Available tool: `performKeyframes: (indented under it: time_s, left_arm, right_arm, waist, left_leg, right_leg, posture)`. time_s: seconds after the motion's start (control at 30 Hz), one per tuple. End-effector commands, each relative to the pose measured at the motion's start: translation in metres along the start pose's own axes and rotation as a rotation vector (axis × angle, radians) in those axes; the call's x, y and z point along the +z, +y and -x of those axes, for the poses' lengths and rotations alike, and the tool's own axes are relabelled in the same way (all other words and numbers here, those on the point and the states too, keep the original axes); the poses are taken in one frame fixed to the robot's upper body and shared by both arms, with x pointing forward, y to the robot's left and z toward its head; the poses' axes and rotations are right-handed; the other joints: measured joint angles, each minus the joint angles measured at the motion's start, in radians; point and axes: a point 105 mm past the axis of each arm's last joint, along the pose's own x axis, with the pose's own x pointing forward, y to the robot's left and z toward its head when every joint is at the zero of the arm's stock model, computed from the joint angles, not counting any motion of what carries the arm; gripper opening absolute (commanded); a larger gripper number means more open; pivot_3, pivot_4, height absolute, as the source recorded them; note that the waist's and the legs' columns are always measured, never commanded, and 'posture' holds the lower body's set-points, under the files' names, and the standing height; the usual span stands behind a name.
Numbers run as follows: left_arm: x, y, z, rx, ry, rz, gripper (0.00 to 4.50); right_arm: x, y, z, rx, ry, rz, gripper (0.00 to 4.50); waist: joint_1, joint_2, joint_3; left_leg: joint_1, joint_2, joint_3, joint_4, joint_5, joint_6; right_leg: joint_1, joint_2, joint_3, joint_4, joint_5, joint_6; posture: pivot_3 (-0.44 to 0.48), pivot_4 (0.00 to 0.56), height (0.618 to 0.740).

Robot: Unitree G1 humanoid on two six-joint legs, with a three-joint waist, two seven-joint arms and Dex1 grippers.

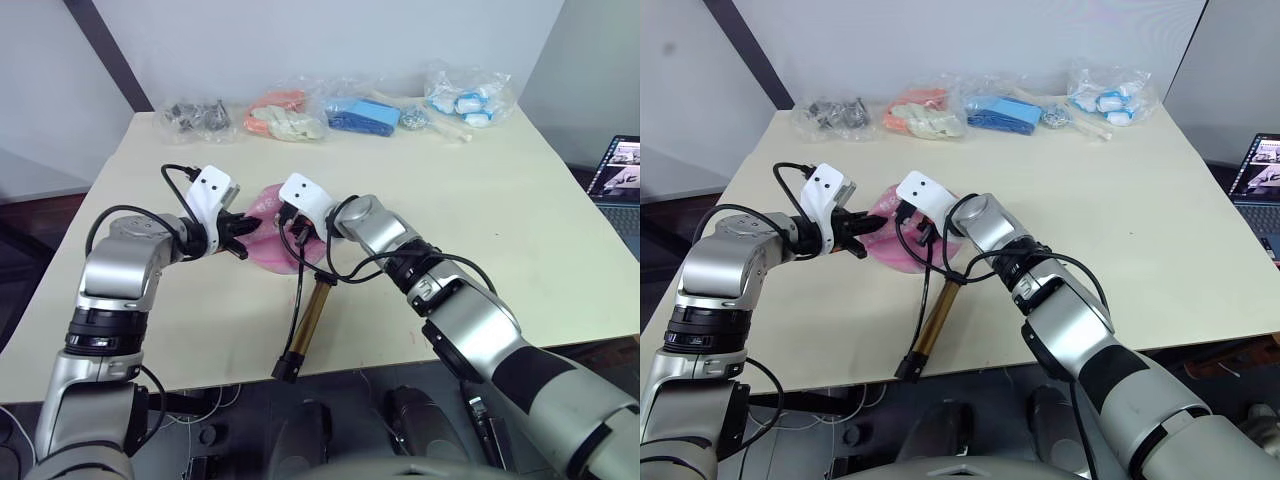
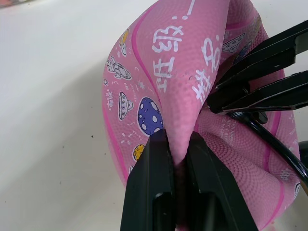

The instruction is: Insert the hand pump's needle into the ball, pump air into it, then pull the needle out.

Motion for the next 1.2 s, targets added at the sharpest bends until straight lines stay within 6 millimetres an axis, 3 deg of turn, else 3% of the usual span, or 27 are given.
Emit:
performKeyframes:
  time_s: [0.03, 0.67, 1.2]
  left_arm:
    - [-0.017, -0.036, -0.019, -0.181, 0.048, 0.023, 0.0]
    - [-0.017, -0.05, -0.023, -0.253, 0.044, 0.02, 0.0]
    - [-0.019, -0.046, -0.022, -0.24, 0.044, 0.007, 0.0]
  right_arm:
    - [0.011, 0.063, -0.026, 0.148, 0.02, 0.029, 0.24]
    - [0.003, 0.074, -0.033, 0.161, 0.033, 0.093, 0.24]
    - [-0.005, 0.085, -0.041, 0.17, 0.033, 0.161, 0.24]
  waist:
    - [0.0, 0.001, -0.001]
    - [0.0, 0.007, -0.005]
    - [0.0, 0.01, -0.011]
  left_leg:
    - [0.0, 0.0, 0.0, 0.0, 0.0, 0.0]
    - [0.0, 0.0, -0.002, 0.0, 0.0, 0.0]
    - [0.003, -0.001, -0.003, -0.006, 0.0, 0.0]
  right_leg:
    - [0.0, 0.0, 0.0, 0.0, 0.0, 0.0]
    - [0.001, 0.0, -0.002, -0.002, 0.0, 0.0]
    - [0.002, 0.0, -0.002, -0.004, 0.0, 0.0]
  posture:
    - [0.0, 0.15, 0.74]
    - [0.0, 0.15, 0.74]
    - [0.0, 0.15, 0.74]
